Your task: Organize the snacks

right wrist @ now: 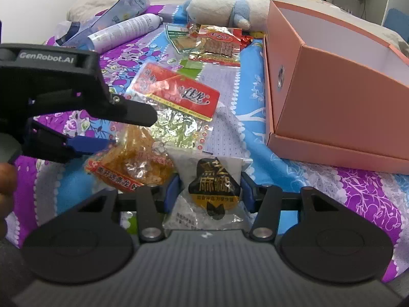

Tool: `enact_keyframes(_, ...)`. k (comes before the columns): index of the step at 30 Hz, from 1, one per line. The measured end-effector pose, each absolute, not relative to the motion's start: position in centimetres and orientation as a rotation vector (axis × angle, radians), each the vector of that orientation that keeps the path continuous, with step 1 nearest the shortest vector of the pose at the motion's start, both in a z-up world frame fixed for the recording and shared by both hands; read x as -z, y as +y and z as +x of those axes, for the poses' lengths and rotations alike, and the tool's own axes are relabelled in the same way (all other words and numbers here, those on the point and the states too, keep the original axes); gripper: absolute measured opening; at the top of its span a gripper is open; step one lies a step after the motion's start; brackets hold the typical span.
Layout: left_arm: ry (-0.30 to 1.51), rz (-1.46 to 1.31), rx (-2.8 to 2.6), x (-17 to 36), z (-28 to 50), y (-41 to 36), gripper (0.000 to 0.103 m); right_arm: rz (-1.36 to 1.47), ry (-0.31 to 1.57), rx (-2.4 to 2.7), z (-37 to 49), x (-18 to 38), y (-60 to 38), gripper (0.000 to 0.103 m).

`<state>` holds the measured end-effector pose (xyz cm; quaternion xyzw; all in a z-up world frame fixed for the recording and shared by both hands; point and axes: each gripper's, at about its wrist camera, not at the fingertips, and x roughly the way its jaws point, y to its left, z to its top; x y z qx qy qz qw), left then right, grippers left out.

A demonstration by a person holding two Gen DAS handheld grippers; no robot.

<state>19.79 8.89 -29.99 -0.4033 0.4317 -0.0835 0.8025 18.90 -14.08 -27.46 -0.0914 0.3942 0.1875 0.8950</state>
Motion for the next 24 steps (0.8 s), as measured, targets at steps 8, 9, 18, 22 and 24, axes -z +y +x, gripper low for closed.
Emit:
enact_keyframes(8, 0.945, -0.812, 0.158, 30.4, 19.6, 7.9, 0.039, -0.189, 0.822, -0.380, 19.0, 27.5, -13.8, 0.053)
enact_keyframes(9, 0.946, -0.807, 0.151, 30.4, 19.5, 8.0, 0.037, -0.188, 0.823, -0.379, 19.0, 27.5, -13.8, 0.053)
enact_keyframes(18, 0.945, -0.679, 0.099, 27.5, 18.1, 7.0, 0.029, -0.137, 0.859, -0.366, 18.9, 25.7, -14.7, 0.052)
enact_keyframes(22, 0.918, -0.631, 0.069, 25.5, 17.3, 6.9, 0.028, -0.127, 0.849, -0.371, 18.1, 23.9, -15.4, 0.052)
enact_keyframes(24, 0.905, -0.613, 0.052, 24.4, 16.8, 7.0, 0.028, -0.125, 0.831, -0.371, 17.7, 22.8, -15.7, 0.052)
